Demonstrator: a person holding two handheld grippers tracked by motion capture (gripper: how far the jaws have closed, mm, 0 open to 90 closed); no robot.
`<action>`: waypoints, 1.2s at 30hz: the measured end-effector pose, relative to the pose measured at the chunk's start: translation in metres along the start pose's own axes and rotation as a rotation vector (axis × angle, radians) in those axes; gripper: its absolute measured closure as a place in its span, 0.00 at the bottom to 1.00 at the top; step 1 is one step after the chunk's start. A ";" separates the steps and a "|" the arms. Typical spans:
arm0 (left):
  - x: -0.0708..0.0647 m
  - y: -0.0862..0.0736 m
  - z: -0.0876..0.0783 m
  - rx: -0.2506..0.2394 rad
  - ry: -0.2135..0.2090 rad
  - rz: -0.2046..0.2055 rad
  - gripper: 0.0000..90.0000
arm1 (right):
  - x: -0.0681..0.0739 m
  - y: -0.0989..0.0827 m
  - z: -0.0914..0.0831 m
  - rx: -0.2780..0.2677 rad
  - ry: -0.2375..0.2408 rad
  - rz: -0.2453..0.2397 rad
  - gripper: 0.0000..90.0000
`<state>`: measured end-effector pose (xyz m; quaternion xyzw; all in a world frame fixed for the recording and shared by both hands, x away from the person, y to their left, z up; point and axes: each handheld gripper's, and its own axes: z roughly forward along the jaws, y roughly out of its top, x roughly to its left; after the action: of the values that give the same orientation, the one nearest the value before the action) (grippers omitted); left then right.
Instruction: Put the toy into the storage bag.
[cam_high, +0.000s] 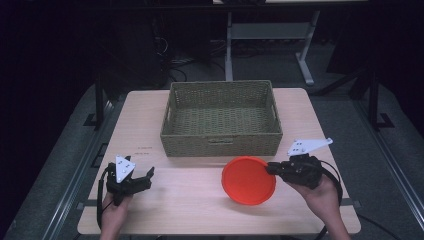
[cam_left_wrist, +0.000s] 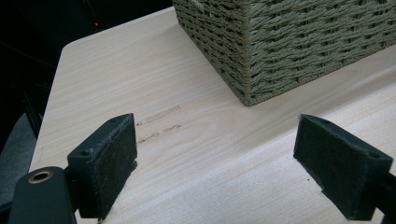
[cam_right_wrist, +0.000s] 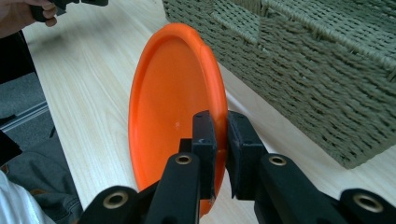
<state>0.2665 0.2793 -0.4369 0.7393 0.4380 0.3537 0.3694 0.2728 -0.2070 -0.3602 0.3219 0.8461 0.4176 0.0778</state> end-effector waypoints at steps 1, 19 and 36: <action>0.000 0.000 0.000 0.000 0.002 0.001 0.14 | 0.000 0.001 0.000 0.002 0.002 0.006 0.91; -0.002 0.000 0.001 0.001 -0.004 0.002 0.14 | -0.003 0.034 -0.011 0.019 -0.008 -0.018 0.91; 0.000 0.000 -0.001 0.006 -0.002 0.008 0.14 | -0.005 0.072 -0.017 0.040 -0.013 -0.058 0.91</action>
<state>0.2658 0.2790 -0.4369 0.7426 0.4357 0.3530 0.3663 0.3049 -0.1890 -0.2955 0.3012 0.8629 0.3960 0.0887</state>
